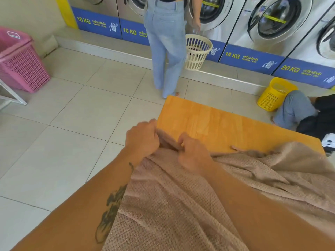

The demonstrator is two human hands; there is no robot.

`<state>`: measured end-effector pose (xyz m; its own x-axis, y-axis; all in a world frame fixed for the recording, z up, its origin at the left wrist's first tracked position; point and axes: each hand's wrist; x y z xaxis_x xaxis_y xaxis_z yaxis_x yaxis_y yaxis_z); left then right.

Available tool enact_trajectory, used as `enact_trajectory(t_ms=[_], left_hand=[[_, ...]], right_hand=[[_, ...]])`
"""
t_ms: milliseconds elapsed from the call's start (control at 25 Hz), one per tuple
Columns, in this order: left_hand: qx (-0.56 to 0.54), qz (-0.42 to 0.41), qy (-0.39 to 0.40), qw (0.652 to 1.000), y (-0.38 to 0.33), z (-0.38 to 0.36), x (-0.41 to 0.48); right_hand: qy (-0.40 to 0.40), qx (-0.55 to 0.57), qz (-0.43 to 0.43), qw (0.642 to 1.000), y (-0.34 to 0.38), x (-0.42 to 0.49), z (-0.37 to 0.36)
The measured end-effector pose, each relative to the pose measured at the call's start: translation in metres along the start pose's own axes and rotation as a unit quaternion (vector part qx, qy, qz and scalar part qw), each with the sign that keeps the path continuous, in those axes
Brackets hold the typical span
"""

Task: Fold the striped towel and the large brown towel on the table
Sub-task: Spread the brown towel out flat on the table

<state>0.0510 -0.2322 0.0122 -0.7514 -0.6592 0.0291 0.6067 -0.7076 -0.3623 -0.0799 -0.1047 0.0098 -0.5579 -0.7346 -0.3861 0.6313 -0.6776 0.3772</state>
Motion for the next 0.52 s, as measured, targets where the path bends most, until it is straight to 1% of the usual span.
enact_trajectory(t_ms=[80,120,160,200,240,280,360,400,480,520], left_hand=[[-0.027,-0.01,-0.109,0.994,-0.001,0.01,0.019],[-0.054,-0.02,-0.153,0.987,-0.001,0.01,0.024],[-0.089,-0.033,-0.175,0.98,-0.001,0.009,0.027],[-0.123,-0.042,-0.17,0.977,-0.001,0.004,0.027],[-0.147,-0.049,-0.137,0.978,0.0,-0.003,0.025],[-0.145,-0.045,-0.078,0.985,0.001,-0.014,0.022],[-0.086,-0.007,0.056,0.995,0.007,-0.036,0.011],[-0.072,0.019,0.101,0.992,0.01,-0.046,0.005],[-0.115,0.071,0.163,0.977,0.014,-0.058,-0.004],[-0.136,0.087,0.174,0.971,0.014,-0.06,-0.006]], right_hand=[[-0.065,0.136,-0.035,0.988,0.014,0.014,0.021],[-0.121,0.152,-0.027,0.981,0.017,0.02,0.03],[-0.181,0.128,-0.013,0.975,0.017,0.024,0.036],[-0.229,0.089,-0.007,0.969,0.015,0.027,0.041],[-0.248,0.05,-0.015,0.967,0.011,0.029,0.043],[-0.237,0.008,-0.034,0.971,0.005,0.029,0.043],[-0.186,-0.082,-0.061,0.977,-0.009,0.027,0.032],[-0.164,-0.116,-0.059,0.978,-0.016,0.026,0.023],[-0.136,-0.142,-0.049,0.979,-0.025,0.021,0.008],[-0.125,-0.136,-0.049,0.982,-0.028,0.019,0.003]])
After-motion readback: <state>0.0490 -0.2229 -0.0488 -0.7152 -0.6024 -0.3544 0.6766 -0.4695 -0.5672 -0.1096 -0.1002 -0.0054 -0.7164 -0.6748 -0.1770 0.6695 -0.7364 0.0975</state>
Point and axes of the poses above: each hand's wrist, its own x-axis towards the middle knuckle, its own z-axis out of the back of the hand, y = z × x, and after that the axes turned 9 degrees about -z, right-handed
